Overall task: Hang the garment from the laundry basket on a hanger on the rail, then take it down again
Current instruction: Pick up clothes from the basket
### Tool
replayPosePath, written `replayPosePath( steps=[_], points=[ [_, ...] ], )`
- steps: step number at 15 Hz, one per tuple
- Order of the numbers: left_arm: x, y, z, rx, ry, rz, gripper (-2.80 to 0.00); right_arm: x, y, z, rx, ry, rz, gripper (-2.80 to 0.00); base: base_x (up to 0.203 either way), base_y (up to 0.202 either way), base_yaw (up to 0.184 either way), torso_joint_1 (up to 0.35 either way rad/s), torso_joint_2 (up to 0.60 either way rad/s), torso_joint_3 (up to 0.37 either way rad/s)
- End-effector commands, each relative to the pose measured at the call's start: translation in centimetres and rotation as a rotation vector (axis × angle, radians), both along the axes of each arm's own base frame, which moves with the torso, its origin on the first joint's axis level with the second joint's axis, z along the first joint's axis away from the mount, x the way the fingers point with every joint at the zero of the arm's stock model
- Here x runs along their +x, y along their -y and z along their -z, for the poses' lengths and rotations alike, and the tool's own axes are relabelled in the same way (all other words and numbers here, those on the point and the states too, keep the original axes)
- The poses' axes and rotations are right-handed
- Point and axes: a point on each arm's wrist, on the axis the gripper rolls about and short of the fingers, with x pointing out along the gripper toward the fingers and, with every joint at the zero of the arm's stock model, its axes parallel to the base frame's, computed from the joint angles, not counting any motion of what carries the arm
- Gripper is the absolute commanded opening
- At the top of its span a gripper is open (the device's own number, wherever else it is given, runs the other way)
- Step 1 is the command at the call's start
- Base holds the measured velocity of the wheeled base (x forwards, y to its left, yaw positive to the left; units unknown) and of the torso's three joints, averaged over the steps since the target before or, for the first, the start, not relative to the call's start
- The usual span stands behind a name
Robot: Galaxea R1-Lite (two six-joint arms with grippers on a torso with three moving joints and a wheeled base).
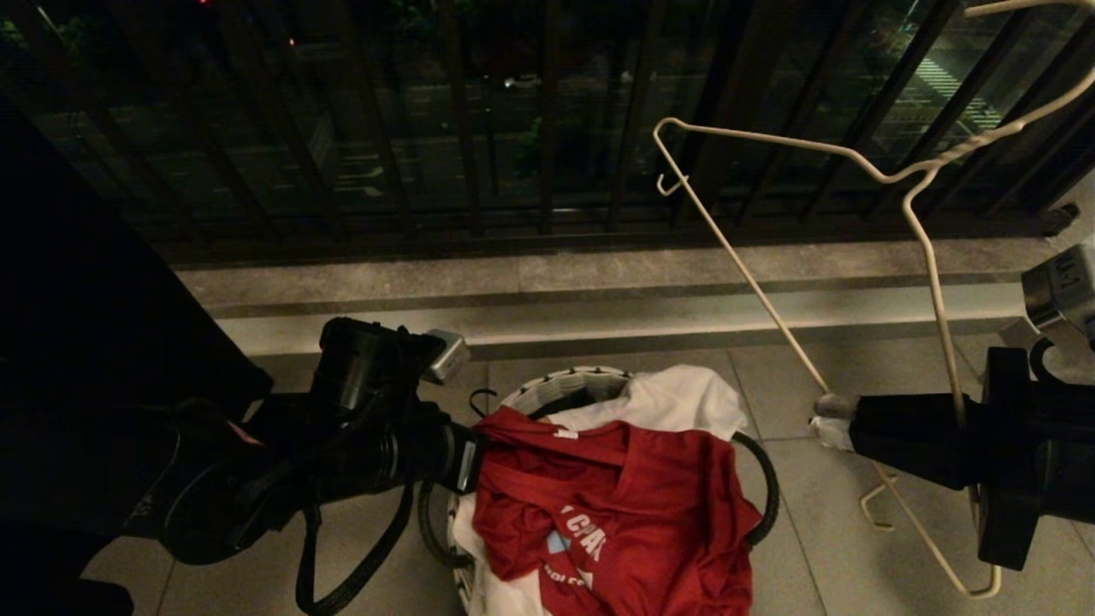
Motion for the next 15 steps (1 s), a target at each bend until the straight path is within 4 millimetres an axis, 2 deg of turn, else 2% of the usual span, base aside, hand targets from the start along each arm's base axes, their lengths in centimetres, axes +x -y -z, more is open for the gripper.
replayPosePath(
  steps=[1, 15],
  points=[
    [-0.16, -0.10, -0.43, -0.009, 0.012, 0.001, -2.80, 0.02, -0.03, 0.01, -0.001, 0.001, -0.004, -2.80, 0.000, 0.000, 0.000, 0.002, 0.00, 0.036],
    [-0.60, -0.23, -1.05, -0.015, 0.037, 0.003, -2.80, 0.02, -0.03, 0.05, -0.002, 0.001, -0.004, -2.80, 0.000, 0.000, 0.000, 0.002, 0.00, 0.196]
  ],
)
